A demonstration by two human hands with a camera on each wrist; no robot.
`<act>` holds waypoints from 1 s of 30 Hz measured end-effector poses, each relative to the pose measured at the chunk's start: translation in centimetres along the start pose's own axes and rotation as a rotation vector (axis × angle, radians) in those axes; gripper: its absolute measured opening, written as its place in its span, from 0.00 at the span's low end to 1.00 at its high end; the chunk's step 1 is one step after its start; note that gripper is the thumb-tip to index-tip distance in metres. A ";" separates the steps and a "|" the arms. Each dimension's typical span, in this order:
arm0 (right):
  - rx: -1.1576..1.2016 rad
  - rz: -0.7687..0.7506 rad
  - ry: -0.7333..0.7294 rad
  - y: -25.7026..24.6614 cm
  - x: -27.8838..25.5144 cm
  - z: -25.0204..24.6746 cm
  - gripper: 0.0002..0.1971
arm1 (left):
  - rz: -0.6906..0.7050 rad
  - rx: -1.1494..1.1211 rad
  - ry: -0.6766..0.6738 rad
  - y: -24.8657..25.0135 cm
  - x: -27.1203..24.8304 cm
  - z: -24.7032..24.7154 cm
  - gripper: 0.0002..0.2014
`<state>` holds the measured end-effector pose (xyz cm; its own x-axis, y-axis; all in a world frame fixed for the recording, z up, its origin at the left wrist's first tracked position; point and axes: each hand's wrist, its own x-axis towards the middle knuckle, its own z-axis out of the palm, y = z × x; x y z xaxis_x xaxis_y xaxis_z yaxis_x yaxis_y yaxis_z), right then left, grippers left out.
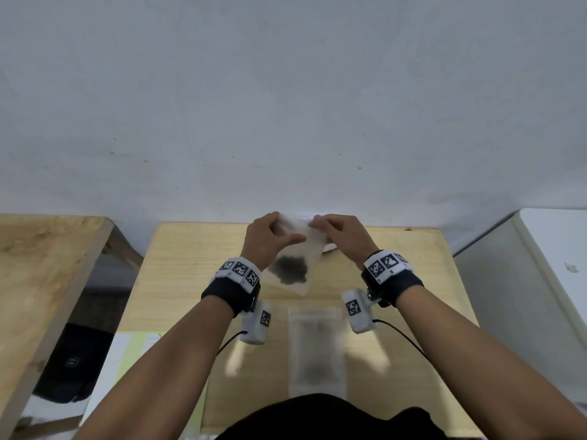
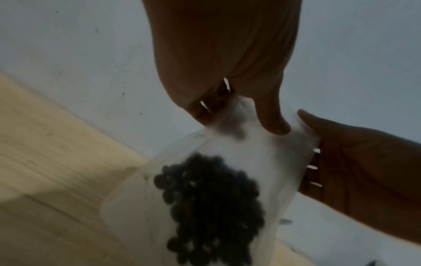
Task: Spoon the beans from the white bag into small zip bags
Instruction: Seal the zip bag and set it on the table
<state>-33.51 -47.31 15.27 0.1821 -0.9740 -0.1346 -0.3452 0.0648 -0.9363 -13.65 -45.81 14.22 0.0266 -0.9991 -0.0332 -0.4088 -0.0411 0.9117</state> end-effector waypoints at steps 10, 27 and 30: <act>0.035 -0.114 0.016 0.4 -0.3 -0.5 0.06 | -0.090 -0.308 0.075 0.1 0.1 -0.2 0.20; -0.252 -0.287 0.045 -0.8 -0.5 -0.2 0.02 | 0.217 0.084 -0.137 2.6 0.6 -0.8 0.01; -0.189 -0.287 0.105 -0.8 -0.7 -0.1 0.02 | 0.216 0.074 -0.107 2.7 0.6 -0.7 0.02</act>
<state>-33.46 -46.75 16.16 0.2043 -0.9642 0.1688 -0.4592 -0.2467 -0.8534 -14.11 -46.48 16.96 -0.1639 -0.9801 0.1122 -0.4599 0.1766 0.8702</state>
